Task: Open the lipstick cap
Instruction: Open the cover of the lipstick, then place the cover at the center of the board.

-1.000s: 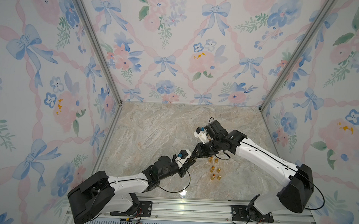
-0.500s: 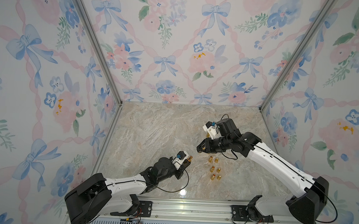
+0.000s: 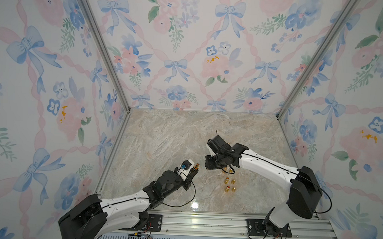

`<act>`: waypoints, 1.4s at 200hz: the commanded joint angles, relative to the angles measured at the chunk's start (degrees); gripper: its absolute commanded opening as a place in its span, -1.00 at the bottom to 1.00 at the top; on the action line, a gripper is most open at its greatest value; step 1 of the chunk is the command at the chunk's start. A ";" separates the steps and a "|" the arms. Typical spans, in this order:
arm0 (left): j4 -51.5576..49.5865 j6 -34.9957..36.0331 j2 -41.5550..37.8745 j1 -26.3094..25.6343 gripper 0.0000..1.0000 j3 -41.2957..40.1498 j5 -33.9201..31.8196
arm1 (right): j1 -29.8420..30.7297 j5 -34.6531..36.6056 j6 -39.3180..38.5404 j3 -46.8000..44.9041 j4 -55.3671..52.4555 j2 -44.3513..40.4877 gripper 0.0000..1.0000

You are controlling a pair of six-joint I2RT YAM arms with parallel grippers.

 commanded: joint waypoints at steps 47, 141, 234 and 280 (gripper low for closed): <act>-0.22 -2.01 -3.91 1.00 -1.00 -2.30 -3.17 | 1.50 8.50 5.12 0.22 6.28 9.24 -0.43; -0.23 -2.55 -5.05 1.61 -1.00 -3.45 -2.76 | 2.48 13.17 5.42 -1.49 8.92 13.63 -0.39; -0.33 -2.60 -4.71 1.70 -1.00 -3.18 -2.45 | 2.62 12.88 5.41 0.17 7.94 14.83 -0.26; -0.31 -1.79 -2.52 1.79 -1.00 -2.17 -1.79 | 2.35 12.09 5.20 0.02 4.23 6.90 -0.11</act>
